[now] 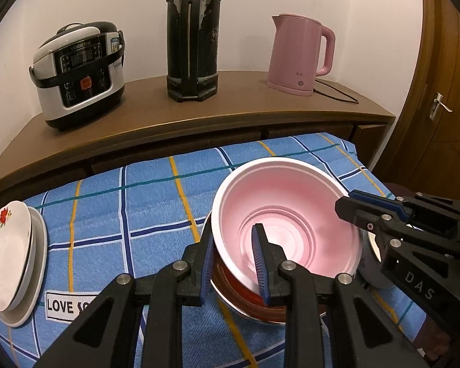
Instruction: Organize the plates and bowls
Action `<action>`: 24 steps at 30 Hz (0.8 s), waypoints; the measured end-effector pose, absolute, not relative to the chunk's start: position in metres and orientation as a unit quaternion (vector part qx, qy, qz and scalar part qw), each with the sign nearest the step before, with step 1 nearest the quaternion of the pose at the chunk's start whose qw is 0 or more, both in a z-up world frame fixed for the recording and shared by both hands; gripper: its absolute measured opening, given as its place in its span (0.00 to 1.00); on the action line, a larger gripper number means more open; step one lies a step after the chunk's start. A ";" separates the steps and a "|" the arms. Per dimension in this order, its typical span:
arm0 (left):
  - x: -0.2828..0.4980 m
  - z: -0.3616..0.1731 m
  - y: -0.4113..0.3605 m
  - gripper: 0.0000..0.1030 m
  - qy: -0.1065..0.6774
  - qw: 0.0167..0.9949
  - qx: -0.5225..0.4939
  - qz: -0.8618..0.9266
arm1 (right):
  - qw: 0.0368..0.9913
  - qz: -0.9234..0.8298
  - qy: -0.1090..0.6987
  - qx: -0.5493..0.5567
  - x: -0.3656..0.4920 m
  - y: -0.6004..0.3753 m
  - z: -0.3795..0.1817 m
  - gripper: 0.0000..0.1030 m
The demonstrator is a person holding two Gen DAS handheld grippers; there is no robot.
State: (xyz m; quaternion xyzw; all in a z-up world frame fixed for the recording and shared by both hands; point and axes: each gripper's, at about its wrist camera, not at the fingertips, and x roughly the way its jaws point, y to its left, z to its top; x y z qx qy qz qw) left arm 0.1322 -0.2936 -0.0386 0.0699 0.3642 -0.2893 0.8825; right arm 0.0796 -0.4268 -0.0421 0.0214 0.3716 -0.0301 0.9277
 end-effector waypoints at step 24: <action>0.137 -0.045 -0.297 0.26 0.373 0.878 0.072 -0.291 | 0.925 -0.030 0.379 0.025 0.082 -0.430 -0.052 0.12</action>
